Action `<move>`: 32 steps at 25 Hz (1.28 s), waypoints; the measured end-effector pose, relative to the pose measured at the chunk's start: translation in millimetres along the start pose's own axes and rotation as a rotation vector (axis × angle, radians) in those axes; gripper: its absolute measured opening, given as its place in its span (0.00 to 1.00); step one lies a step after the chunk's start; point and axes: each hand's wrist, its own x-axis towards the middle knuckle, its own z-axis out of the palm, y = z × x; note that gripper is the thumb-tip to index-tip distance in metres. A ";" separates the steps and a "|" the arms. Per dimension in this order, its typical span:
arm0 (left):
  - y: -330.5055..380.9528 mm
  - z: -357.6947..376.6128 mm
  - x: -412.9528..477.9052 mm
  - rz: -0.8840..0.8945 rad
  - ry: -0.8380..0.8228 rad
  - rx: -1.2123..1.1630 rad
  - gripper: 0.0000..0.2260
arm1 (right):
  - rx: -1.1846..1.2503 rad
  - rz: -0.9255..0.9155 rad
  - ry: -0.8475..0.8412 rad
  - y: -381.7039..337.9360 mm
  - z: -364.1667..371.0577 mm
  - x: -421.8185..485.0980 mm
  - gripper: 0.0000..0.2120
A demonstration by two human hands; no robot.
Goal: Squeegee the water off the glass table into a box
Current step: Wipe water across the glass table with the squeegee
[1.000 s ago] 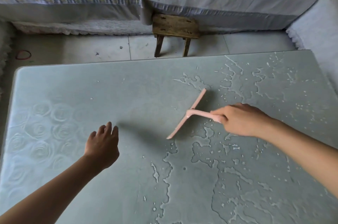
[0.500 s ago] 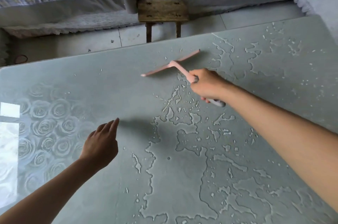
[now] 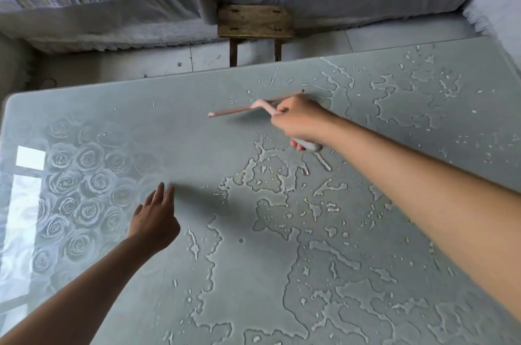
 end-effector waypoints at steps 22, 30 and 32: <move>-150.4 -10.8 2.9 -0.246 0.144 -0.146 0.28 | -0.480 -0.482 -0.274 -173.1 139.6 48.3 0.11; -191.3 -12.6 15.9 -0.112 0.142 -0.164 0.22 | -0.722 -0.425 -0.314 -257.9 171.7 88.9 0.14; -195.2 -13.6 17.7 -0.102 0.132 -0.162 0.22 | -0.773 -0.387 -0.305 -265.6 172.0 85.1 0.14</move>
